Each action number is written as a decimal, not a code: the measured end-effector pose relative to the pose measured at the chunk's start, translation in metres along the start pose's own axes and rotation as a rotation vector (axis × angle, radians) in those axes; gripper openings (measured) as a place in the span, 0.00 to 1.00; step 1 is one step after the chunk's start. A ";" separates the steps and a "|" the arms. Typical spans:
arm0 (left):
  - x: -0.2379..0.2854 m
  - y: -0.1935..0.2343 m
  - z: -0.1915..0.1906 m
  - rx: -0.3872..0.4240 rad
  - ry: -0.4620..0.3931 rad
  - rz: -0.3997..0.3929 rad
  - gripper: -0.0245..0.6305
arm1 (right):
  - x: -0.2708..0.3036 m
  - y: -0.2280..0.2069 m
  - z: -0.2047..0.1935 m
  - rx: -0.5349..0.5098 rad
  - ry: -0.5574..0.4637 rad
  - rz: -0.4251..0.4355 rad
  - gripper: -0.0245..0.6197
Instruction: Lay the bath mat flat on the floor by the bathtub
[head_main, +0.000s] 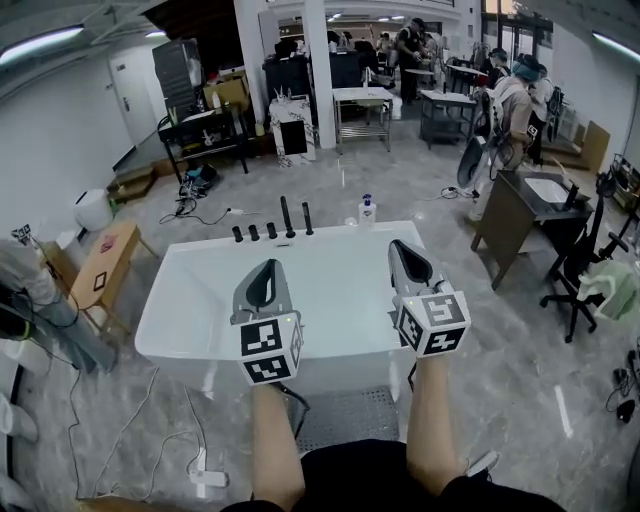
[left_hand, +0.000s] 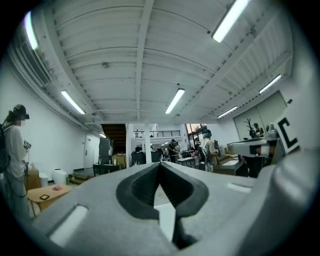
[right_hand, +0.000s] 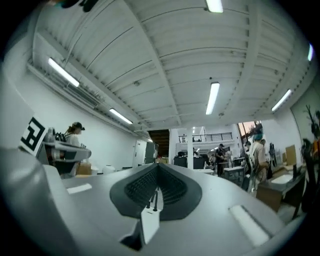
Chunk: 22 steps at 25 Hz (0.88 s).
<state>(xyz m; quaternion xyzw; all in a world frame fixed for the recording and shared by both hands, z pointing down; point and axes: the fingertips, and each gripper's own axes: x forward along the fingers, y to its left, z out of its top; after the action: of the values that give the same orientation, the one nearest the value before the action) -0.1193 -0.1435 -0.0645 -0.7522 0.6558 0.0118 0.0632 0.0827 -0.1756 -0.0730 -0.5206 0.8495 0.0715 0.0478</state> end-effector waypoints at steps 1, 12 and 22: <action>-0.006 -0.001 0.004 0.006 -0.017 0.012 0.04 | -0.006 0.003 0.000 -0.045 0.005 -0.003 0.05; -0.027 -0.029 -0.014 0.008 -0.004 0.067 0.04 | -0.019 0.007 -0.016 -0.098 0.000 0.037 0.05; -0.032 -0.045 -0.017 -0.005 -0.001 0.116 0.04 | -0.017 0.008 -0.026 -0.082 0.011 0.118 0.05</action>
<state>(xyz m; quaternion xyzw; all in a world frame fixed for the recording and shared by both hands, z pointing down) -0.0803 -0.1079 -0.0408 -0.7130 0.6983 0.0176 0.0608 0.0834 -0.1611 -0.0445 -0.4716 0.8753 0.1059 0.0174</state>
